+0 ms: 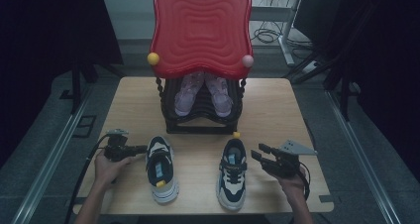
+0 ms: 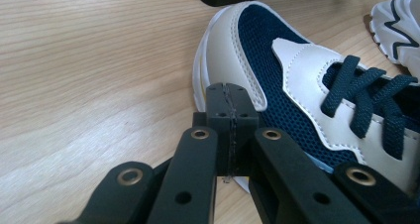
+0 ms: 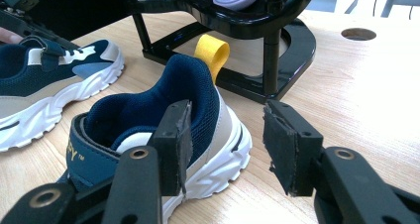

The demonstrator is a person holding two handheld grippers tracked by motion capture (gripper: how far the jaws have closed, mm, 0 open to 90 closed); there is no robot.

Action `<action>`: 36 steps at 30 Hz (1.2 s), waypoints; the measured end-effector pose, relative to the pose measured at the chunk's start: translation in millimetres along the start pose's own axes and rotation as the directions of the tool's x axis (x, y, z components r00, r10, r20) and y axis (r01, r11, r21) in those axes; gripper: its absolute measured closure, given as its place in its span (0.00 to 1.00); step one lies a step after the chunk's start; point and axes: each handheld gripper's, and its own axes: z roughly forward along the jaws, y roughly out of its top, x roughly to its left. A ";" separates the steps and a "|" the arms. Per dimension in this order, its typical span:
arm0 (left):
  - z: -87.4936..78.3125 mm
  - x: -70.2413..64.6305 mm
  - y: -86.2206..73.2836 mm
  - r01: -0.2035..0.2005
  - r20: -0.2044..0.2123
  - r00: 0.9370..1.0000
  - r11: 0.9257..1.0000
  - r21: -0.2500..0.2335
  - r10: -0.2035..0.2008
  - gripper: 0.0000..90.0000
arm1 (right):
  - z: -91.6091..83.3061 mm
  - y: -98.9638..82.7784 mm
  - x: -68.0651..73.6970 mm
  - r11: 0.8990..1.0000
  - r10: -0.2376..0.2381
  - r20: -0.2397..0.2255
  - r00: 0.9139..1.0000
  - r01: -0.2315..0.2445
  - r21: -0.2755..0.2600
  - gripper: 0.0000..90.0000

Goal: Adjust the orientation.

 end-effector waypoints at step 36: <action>42.8 -33.7 24.1 -0.107 0.125 0.987 0.994 0.016 0.104 0.99 | 0.6 -1.7 -1.9 1.000 0.001 0.003 1.000 -0.001 0.005 0.60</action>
